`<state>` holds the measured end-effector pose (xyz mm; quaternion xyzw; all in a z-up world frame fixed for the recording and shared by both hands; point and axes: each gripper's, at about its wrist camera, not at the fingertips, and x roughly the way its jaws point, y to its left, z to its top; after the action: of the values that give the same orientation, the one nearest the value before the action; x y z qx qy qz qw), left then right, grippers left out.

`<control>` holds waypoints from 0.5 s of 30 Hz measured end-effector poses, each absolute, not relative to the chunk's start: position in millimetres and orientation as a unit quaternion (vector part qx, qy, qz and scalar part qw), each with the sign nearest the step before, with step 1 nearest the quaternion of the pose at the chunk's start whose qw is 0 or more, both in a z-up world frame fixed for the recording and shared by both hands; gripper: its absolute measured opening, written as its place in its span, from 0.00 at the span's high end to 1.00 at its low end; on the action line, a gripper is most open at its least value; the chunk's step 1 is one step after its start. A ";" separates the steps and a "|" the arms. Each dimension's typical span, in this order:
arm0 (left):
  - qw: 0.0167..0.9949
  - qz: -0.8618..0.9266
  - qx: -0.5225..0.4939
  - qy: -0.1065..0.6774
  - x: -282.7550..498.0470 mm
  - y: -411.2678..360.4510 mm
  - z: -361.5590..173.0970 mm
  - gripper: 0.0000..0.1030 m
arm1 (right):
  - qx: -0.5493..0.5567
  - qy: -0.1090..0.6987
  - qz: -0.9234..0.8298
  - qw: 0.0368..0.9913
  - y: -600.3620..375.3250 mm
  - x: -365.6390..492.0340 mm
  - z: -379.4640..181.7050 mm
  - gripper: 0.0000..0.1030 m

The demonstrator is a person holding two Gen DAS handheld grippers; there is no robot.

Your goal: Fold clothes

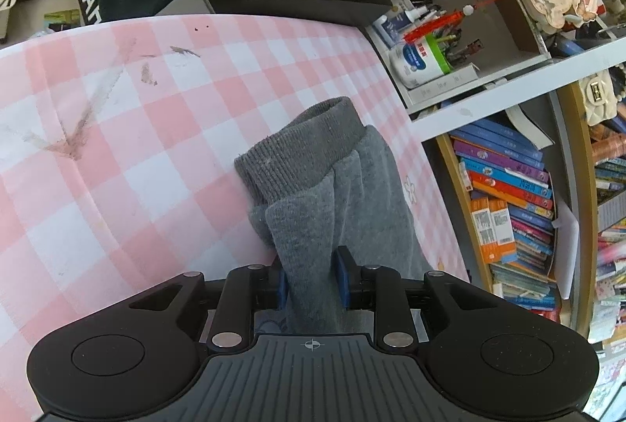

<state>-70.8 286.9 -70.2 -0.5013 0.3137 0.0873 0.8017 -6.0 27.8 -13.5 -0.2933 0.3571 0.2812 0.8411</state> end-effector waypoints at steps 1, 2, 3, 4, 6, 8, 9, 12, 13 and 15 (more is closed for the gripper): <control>0.801 0.090 -0.502 0.312 -70.3 286.9 -70.2 0.76 | -0.292 0.358 0.281 0.841 26.8 -5.6 -13.9 0.25; 0.801 0.092 -0.503 0.311 -69.9 286.8 -70.2 0.76 | -0.292 0.358 0.281 0.841 26.7 -5.7 -14.7 0.25; 0.801 0.095 -0.504 0.309 -69.4 286.8 -70.2 0.76 | -0.293 0.356 0.281 0.841 26.9 -6.4 -14.9 0.25; 0.801 0.097 -0.505 0.308 -68.9 286.7 -70.2 0.77 | -0.295 0.354 0.281 0.842 27.5 -8.2 -15.1 0.25; 0.800 0.102 -0.506 0.305 -67.9 286.5 -70.2 0.78 | -0.299 0.350 0.280 0.842 28.2 -9.9 -15.6 0.25; 0.802 0.103 -0.505 0.303 -66.6 285.5 -70.6 0.84 | -0.300 0.347 0.279 0.843 28.6 -12.6 -15.7 0.25; 0.800 0.105 -0.507 0.302 -66.2 285.5 -71.5 0.85 | -0.298 0.348 0.280 0.844 28.1 -12.6 -15.6 0.25; 0.795 0.108 -0.517 0.298 -66.0 285.5 -72.7 0.89 | -0.292 0.350 0.281 0.845 26.7 -12.9 -15.3 0.25; 0.799 0.106 -0.513 0.294 -66.5 284.1 -69.6 0.90 | -0.290 0.351 0.281 0.845 26.2 -12.7 -15.3 0.25; 0.825 0.087 -0.485 0.277 -66.6 276.7 -54.3 0.91 | -0.284 0.353 0.282 0.846 25.1 -11.4 -15.3 0.25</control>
<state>-66.6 276.7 -54.3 -0.4854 0.2774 0.0865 0.8246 -11.4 25.1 -15.3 -0.2837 0.3533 0.2818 0.8458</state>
